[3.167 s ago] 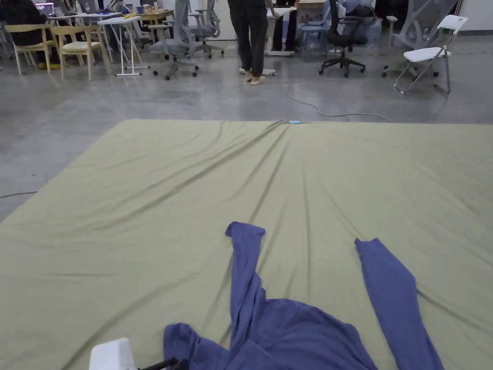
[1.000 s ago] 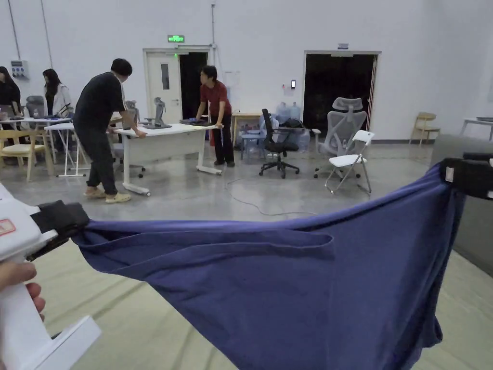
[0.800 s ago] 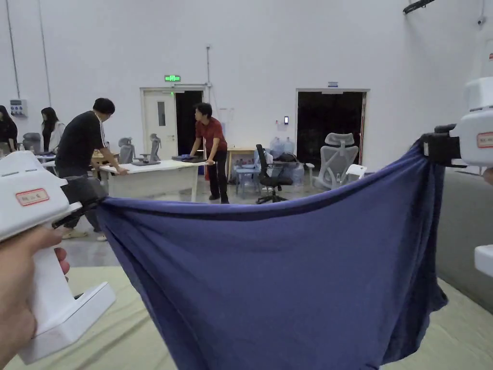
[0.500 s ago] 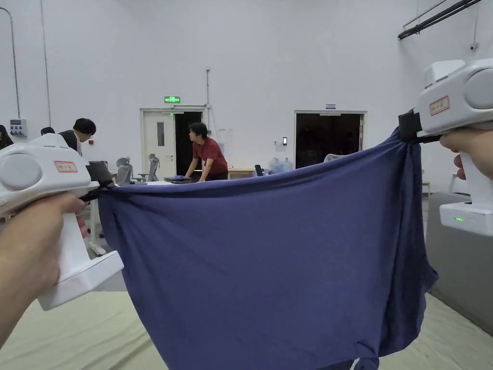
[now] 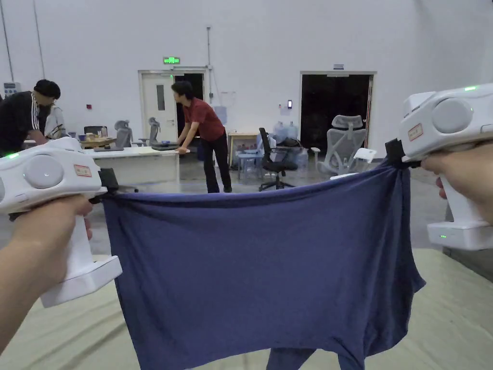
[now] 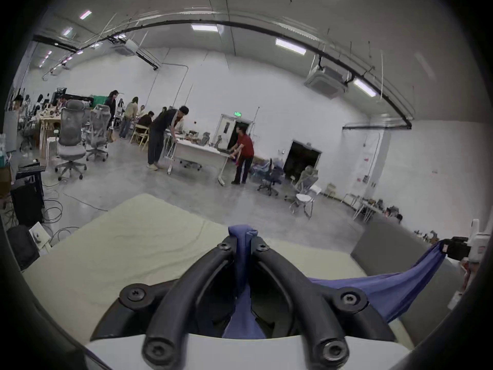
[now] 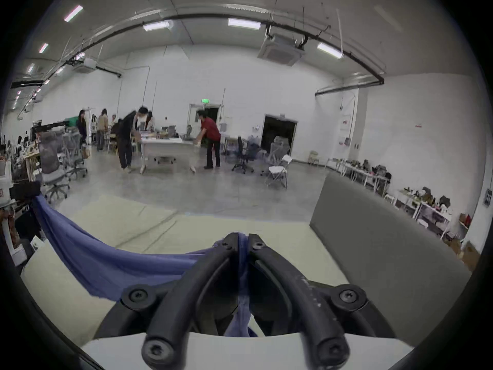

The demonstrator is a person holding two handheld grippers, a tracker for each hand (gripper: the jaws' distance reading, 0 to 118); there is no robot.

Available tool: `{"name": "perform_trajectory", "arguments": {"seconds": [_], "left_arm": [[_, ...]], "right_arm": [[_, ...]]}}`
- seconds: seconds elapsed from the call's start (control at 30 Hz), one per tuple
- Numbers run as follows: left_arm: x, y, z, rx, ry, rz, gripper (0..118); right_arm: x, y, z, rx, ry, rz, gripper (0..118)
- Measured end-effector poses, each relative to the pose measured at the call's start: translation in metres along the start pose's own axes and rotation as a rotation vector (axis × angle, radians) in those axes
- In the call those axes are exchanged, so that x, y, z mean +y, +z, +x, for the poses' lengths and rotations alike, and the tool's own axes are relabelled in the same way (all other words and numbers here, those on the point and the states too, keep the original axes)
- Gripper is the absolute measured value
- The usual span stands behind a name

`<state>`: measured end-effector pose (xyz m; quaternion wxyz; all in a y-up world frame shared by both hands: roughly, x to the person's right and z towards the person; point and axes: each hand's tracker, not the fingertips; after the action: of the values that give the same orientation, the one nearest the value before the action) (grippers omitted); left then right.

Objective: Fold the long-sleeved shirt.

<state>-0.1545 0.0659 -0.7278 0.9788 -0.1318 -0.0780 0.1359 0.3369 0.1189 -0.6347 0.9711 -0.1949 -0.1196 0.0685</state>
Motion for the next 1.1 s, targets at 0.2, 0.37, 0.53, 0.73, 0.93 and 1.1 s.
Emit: {"name": "perform_trajectory", "arguments": {"seconds": [0.2,0.37,0.53,0.73,0.93,1.1], "left_arm": [[-0.116,-0.048,-0.036,0.069,-0.051,-0.219,8],[-0.208,-0.032,-0.063,0.078,-0.095,-0.362,7],[-0.254,0.041,-0.098,0.056,-0.028,-0.420,7],[-0.308,0.170,-0.115,0.023,-0.044,-0.454,7],[-0.339,0.291,-0.126,0.045,0.011,-0.507,7],[-0.364,0.358,-0.127,0.043,-0.027,-0.601,7]], "right_arm": [[-0.133,-0.075,-0.026,0.061,0.015,-0.228,9],[-0.238,-0.068,-0.039,0.114,0.032,-0.348,9],[-0.305,-0.008,-0.030,0.173,0.031,-0.389,9],[-0.375,0.114,-0.021,0.230,0.070,-0.393,9],[-0.448,0.230,-0.010,0.256,0.065,-0.436,9],[-0.496,0.294,-0.008,0.248,0.091,-0.500,9]]}}
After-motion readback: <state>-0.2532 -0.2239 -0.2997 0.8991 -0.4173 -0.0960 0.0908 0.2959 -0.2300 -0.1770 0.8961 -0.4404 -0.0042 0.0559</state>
